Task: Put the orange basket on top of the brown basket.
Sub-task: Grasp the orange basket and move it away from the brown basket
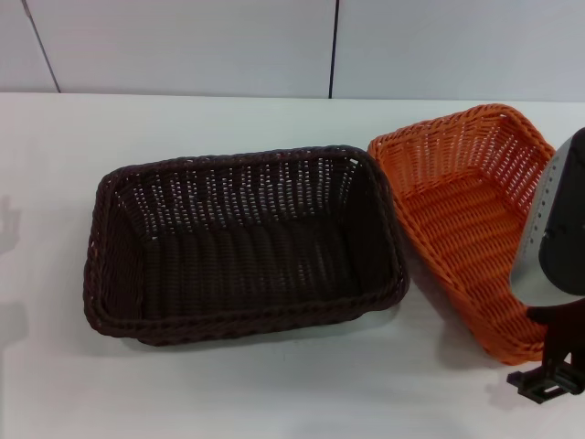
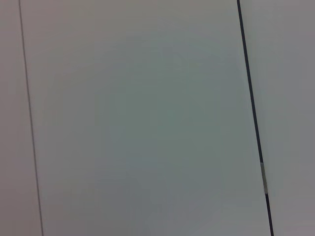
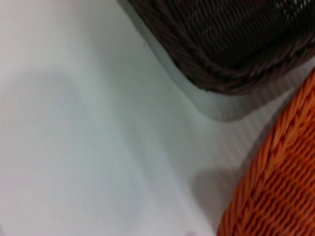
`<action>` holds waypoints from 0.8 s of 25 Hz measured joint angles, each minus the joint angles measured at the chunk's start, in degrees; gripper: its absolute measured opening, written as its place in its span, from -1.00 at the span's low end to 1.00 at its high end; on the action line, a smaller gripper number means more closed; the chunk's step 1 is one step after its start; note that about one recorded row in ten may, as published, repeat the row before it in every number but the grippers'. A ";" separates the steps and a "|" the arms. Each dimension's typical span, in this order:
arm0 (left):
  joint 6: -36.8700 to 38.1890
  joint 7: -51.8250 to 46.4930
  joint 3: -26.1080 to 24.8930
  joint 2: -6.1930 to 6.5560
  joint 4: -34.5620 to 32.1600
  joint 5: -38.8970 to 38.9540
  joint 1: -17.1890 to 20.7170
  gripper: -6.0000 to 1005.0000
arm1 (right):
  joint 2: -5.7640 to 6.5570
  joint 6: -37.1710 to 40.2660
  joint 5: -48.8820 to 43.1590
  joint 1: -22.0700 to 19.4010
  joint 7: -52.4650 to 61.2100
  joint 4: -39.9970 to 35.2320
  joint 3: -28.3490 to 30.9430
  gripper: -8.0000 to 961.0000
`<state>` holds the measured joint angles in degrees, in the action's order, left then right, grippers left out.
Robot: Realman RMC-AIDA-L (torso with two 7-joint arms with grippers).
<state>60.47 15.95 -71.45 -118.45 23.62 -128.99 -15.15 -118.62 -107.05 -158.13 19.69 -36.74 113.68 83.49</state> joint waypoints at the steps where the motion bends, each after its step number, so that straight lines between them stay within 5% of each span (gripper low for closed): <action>1: -0.01 -0.07 0.00 0.05 0.00 0.03 0.01 0.52 | -0.01 0.01 -0.18 -0.05 0.00 -1.10 0.37 0.34; 20: -1.67 -0.29 -1.24 0.24 -2.26 0.05 -1.39 0.52 | -0.13 3.47 -4.68 1.43 -0.52 -11.78 1.28 0.32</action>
<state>58.79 15.66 -72.70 -118.21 21.36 -128.94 -16.55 -118.74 -103.58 -162.81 21.12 -37.26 101.90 84.77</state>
